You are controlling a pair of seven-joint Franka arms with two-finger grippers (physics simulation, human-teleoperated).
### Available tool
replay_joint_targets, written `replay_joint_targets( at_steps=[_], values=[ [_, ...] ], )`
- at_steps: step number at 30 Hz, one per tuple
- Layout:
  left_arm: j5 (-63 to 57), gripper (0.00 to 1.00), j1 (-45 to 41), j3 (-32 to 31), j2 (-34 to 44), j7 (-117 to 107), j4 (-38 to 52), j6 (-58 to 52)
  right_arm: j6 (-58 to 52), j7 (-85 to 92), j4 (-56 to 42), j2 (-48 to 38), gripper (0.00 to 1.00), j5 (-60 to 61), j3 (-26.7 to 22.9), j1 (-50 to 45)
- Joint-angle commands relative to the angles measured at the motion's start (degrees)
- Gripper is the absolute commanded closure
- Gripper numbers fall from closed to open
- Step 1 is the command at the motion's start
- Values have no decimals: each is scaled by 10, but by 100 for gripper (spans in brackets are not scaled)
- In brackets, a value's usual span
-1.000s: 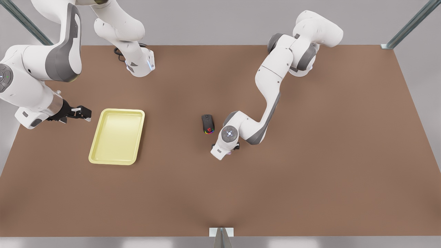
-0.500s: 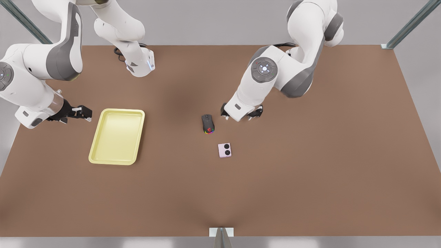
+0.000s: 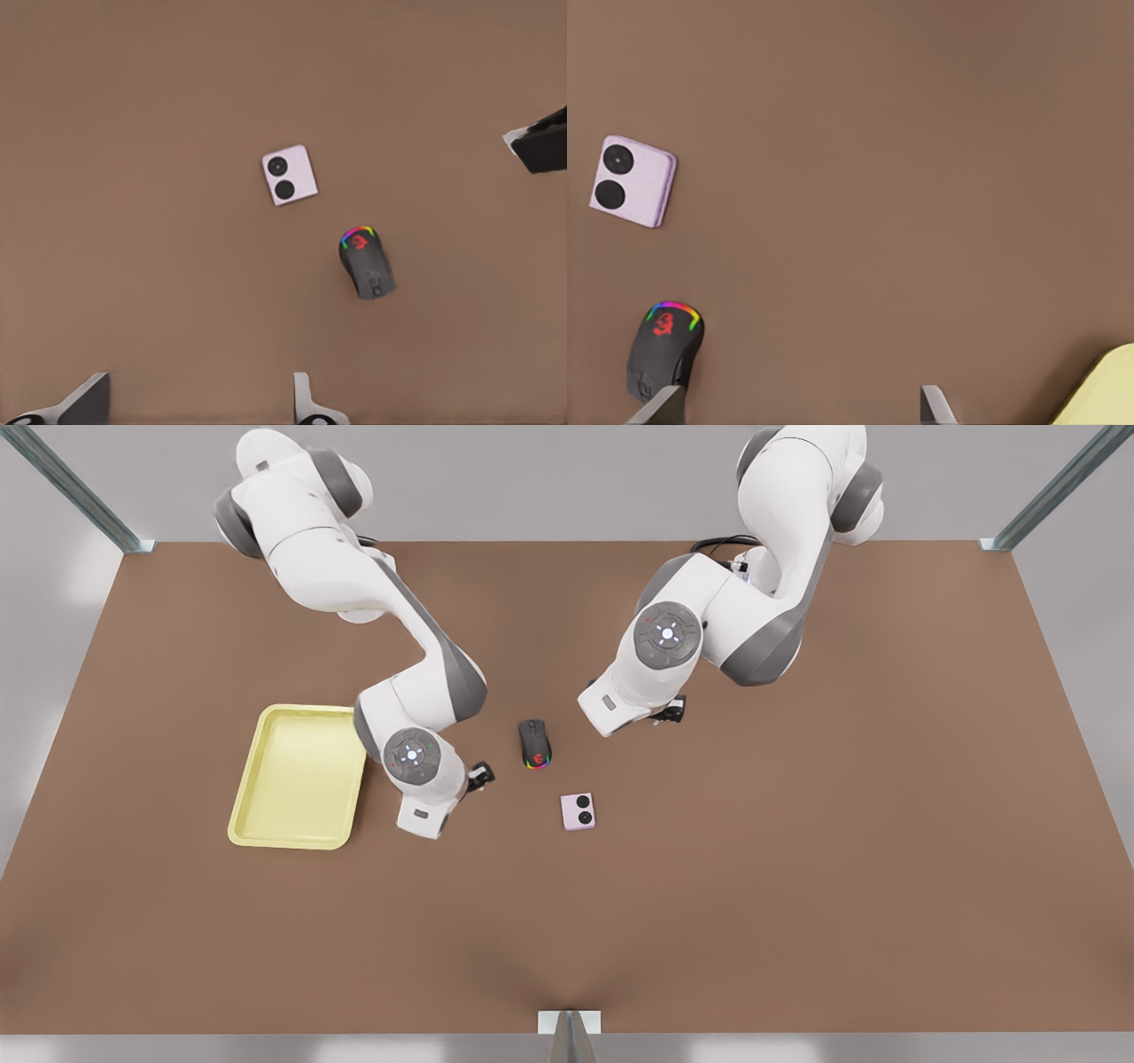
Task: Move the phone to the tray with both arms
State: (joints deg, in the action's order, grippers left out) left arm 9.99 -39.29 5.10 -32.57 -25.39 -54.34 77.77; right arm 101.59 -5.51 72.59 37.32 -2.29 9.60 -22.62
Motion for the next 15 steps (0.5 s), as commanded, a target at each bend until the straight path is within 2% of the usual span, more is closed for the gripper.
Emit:
replay_joint_targets(
  at_steps=[1,2,7,9,15],
  values=[
    [0,0,0,0,0,83,0,-8,101,-394,-25,35,0,-1,0,-27],
    [0,0,0,0,0,83,0,-8,102,-421,-44,53,0,0,0,-37],
    [0,0,0,0,0,83,0,-7,93,-518,-255,212,0,0,-5,-99],
    [-1,0,0,0,0,83,0,-7,97,-543,-296,244,0,1,-9,-118],
    [-1,0,0,0,0,83,0,-6,116,-571,-294,264,0,2,-9,-143]
  ],
)
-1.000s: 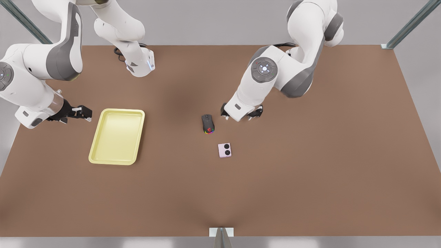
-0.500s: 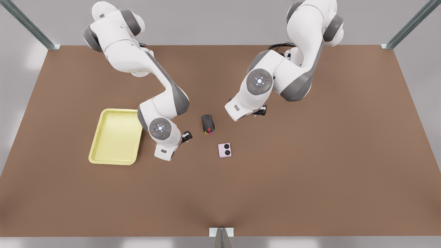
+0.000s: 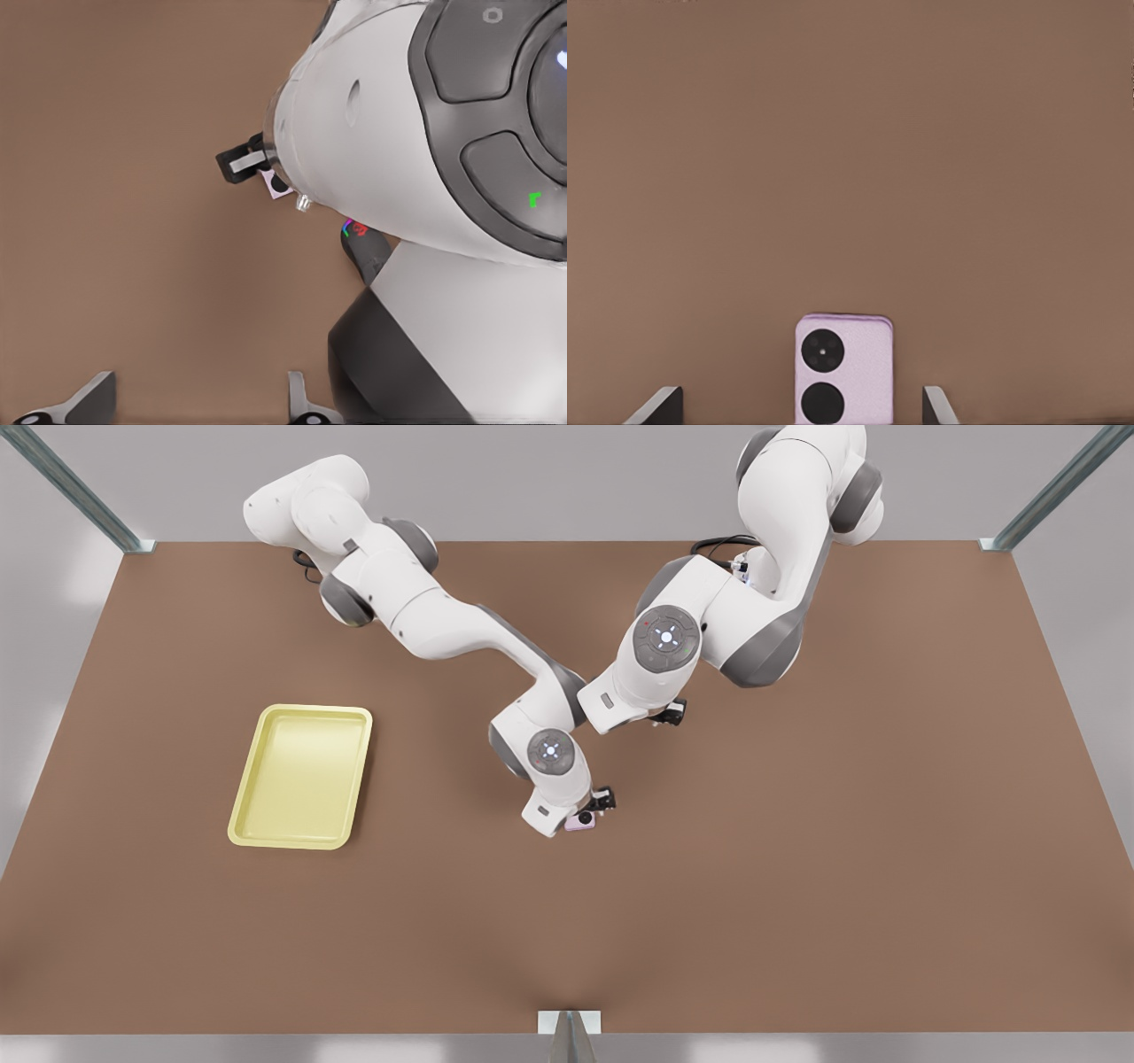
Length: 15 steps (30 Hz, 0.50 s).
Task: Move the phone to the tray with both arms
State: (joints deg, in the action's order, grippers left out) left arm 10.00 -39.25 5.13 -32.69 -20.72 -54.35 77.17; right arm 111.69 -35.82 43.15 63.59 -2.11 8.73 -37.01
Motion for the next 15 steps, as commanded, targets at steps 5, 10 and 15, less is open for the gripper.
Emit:
replay_joint_targets(
  at_steps=[5,10,15],
  values=[
    [-1,0,0,0,-3,36,0,1,22,-262,1,31,0,-3,-20,-27],
    [-2,0,9,15,17,39,3,0,31,-239,5,47,0,-2,-27,-45],
    [0,0,10,15,14,38,2,0,26,-205,16,51,0,-2,-27,-45]
  ],
)
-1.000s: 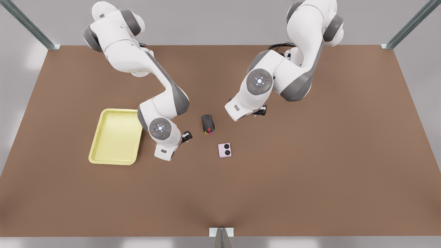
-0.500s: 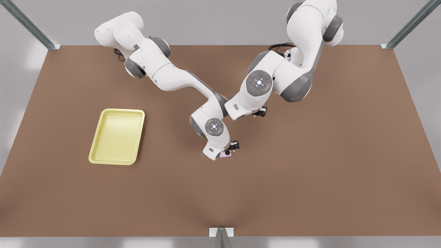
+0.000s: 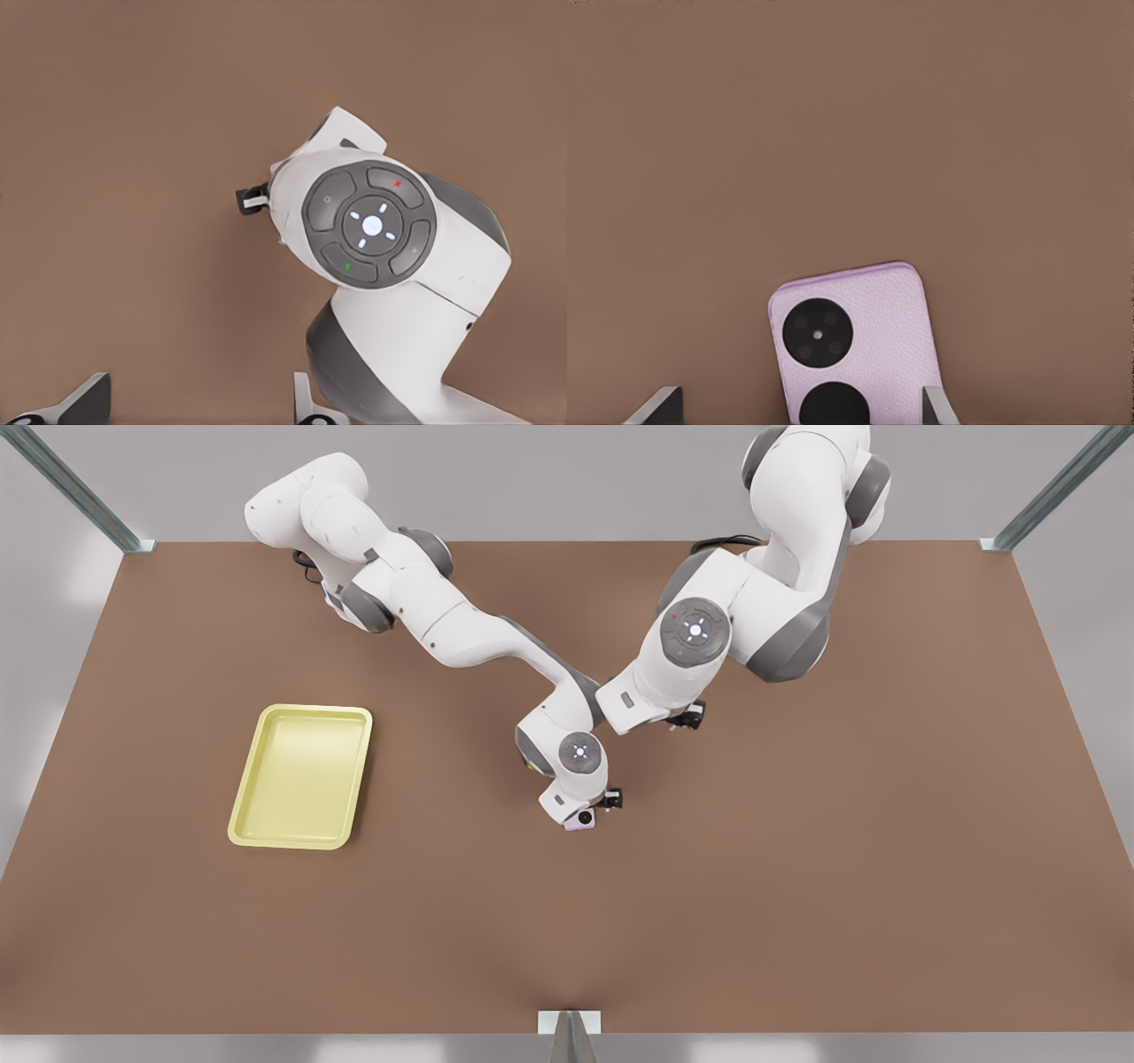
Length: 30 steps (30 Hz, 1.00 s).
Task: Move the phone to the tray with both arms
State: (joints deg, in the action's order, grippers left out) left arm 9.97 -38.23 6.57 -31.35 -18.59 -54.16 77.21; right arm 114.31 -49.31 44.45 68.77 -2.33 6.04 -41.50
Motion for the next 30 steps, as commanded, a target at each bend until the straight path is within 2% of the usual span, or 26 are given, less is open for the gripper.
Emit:
replay_joint_targets(
  at_steps=[1,6,16,17,18,20,21,24,25,26,27,28,30],
  values=[
    [1,0,0,-1,1,15,0,0,4,-65,7,-1,0,0,-1,0],
    [1,0,0,-2,-4,16,-1,4,-2,41,13,-3,0,0,0,0],
    [3,0,10,-4,-1,22,-1,8,11,146,37,-9,0,0,1,-9],
    [3,0,40,0,22,56,-1,-6,12,145,37,-9,0,0,2,-9],
    [5,0,135,-1,40,199,-1,-50,13,144,38,-8,0,0,2,-9],
    [0,0,271,1,78,260,-1,-128,20,147,41,-7,0,1,2,-12],
    [0,0,286,21,79,276,-1,-133,20,148,42,-7,0,1,2,-13],
    [-13,0,282,23,82,271,-1,-144,22,148,44,-6,0,1,2,-20],
    [-65,0,279,20,103,271,-39,-149,21,149,44,-6,0,1,2,-21],
    [-73,0,279,18,209,277,-225,-14,21,149,43,-8,0,1,1,-20],
    [-75,0,279,18,248,286,-274,22,21,147,42,-8,0,1,1,-19],
    [-92,0,310,-34,289,306,-327,52,21,147,41,-10,0,1,0,-19],
    [-109,0,324,-54,287,305,-331,64,25,145,40,-10,0,2,0,-18]
  ],
)
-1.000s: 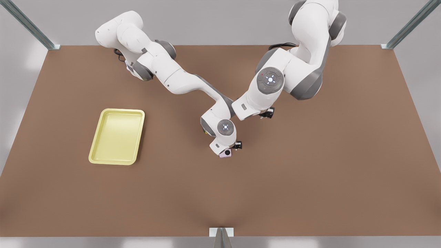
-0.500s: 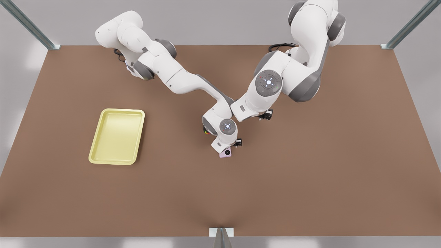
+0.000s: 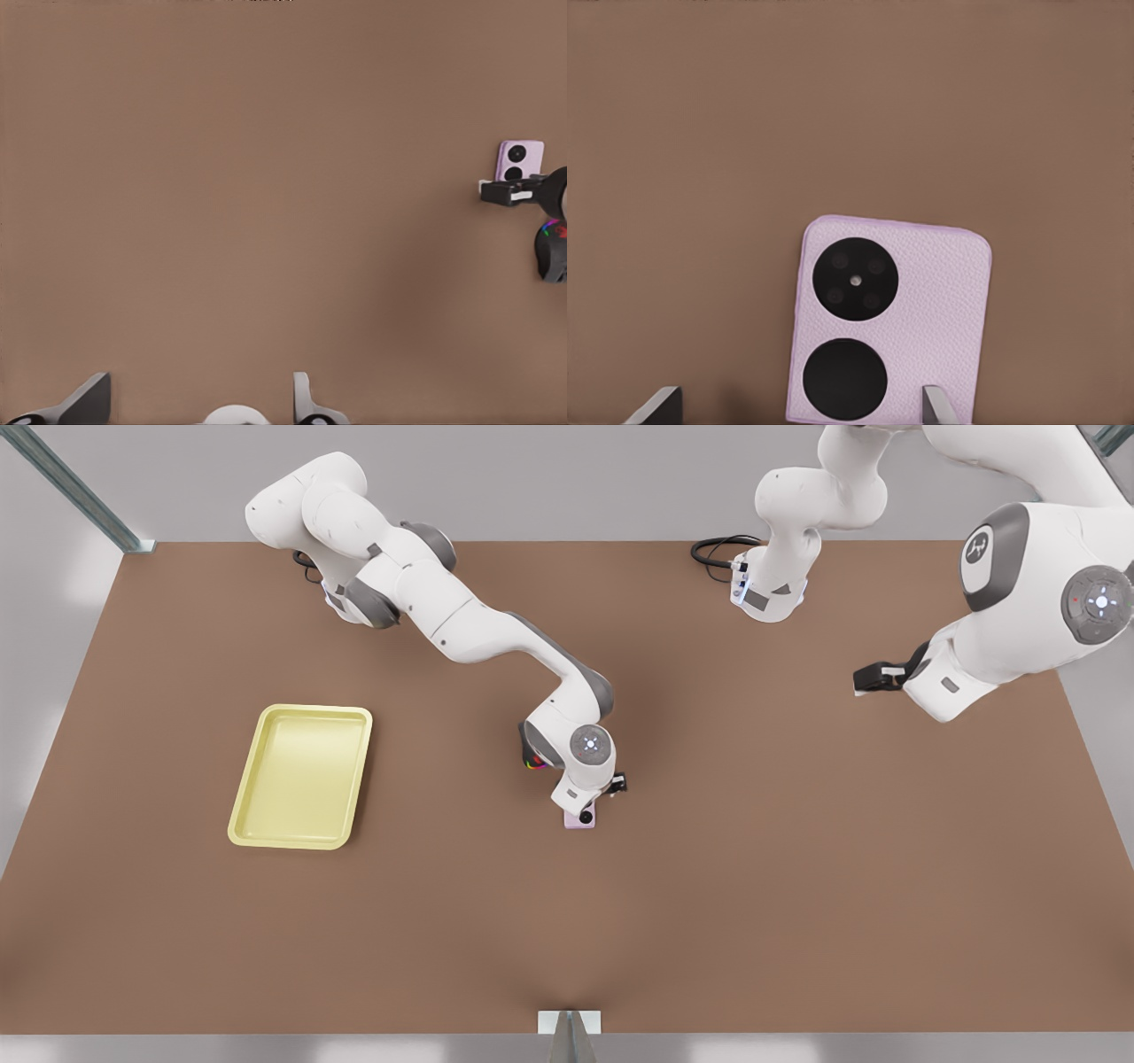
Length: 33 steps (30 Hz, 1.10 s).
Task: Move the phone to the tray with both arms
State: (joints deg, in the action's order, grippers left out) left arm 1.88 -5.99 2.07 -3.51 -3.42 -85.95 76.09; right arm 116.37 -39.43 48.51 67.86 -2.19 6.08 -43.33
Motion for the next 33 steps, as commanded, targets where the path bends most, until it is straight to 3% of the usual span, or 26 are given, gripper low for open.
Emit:
replay_joint_targets(
  at_steps=[1,33],
  values=[
    [-28,0,2,-9,9,154,-13,69,8,44,-1,-2,0,1,0,1],
    [-31,0,2,-8,8,154,-14,59,15,124,1,-1,0,0,-9,24]
  ],
)
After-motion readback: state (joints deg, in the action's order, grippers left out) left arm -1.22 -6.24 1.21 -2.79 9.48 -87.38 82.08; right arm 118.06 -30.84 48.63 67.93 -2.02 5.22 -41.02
